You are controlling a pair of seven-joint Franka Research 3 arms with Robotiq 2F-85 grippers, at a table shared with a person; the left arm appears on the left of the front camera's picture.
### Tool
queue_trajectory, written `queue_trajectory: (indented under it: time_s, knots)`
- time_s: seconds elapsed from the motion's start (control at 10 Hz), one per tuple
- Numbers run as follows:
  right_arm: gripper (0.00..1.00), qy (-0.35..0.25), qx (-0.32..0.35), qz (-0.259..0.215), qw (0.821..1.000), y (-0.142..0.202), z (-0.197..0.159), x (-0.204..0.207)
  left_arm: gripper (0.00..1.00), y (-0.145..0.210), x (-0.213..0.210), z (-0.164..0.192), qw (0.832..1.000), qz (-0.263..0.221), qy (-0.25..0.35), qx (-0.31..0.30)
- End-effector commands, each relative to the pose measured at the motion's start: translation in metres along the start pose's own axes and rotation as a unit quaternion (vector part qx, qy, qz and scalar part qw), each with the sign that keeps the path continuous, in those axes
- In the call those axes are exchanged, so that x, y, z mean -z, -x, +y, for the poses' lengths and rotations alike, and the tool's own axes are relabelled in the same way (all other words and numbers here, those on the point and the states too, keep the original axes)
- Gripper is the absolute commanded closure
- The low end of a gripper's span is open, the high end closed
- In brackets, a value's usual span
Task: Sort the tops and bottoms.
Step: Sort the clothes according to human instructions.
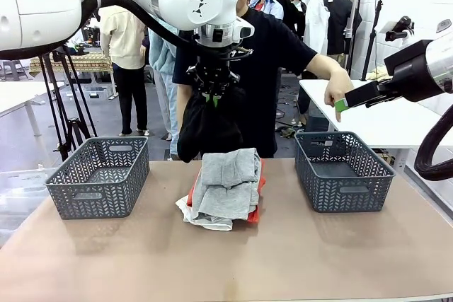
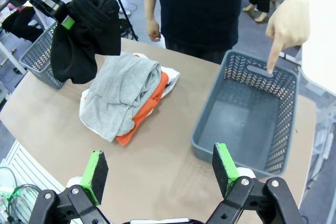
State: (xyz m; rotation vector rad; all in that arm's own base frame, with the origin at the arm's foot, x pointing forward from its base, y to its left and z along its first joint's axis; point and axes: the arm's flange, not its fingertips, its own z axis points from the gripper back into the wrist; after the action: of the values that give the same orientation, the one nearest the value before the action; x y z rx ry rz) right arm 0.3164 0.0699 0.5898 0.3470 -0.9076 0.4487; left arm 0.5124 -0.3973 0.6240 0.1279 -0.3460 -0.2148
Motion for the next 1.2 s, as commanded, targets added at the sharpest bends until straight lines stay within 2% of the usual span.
queue_trajectory:
  time_s: [0.0, 0.2, 0.4, 0.5, 0.6, 0.9, 1.0, 1.1]
  knots:
    - [0.00, -0.009, 0.006, -0.002, 1.000, 0.000, -0.001, 0.002, 1.00, -0.007, -0.005, -0.019, 0.998, -0.027, 0.053, -0.004]
    - [0.00, -0.009, 0.006, -0.002, 1.000, 0.000, -0.001, 0.002, 1.00, -0.024, -0.023, -0.056, 0.994, -0.055, 0.092, 0.011]
    - [0.00, -0.009, 0.006, -0.002, 1.000, 0.000, -0.001, 0.002, 1.00, -0.040, -0.030, -0.081, 0.992, -0.043, 0.116, -0.002]
    - [0.00, -0.009, 0.006, -0.002, 1.000, 0.000, -0.001, 0.002, 1.00, -0.039, -0.025, -0.075, 0.996, -0.017, 0.089, -0.025]
    - [0.00, -0.009, 0.006, -0.002, 1.000, 0.000, -0.001, 0.002, 1.00, -0.015, -0.021, -0.071, 0.993, -0.054, 0.104, 0.019]
    - [0.00, -0.009, 0.006, -0.002, 1.000, 0.000, -0.001, 0.002, 1.00, -0.015, -0.021, -0.071, 0.993, -0.054, 0.104, 0.019]
    - [0.00, -0.009, 0.006, -0.002, 1.000, 0.000, -0.001, 0.002, 1.00, -0.019, -0.015, -0.077, 0.994, -0.042, 0.103, 0.011]
    - [0.00, -0.009, 0.006, -0.002, 1.000, 0.000, -0.001, 0.002, 1.00, -0.030, -0.006, -0.092, 0.989, -0.068, 0.125, -0.027]
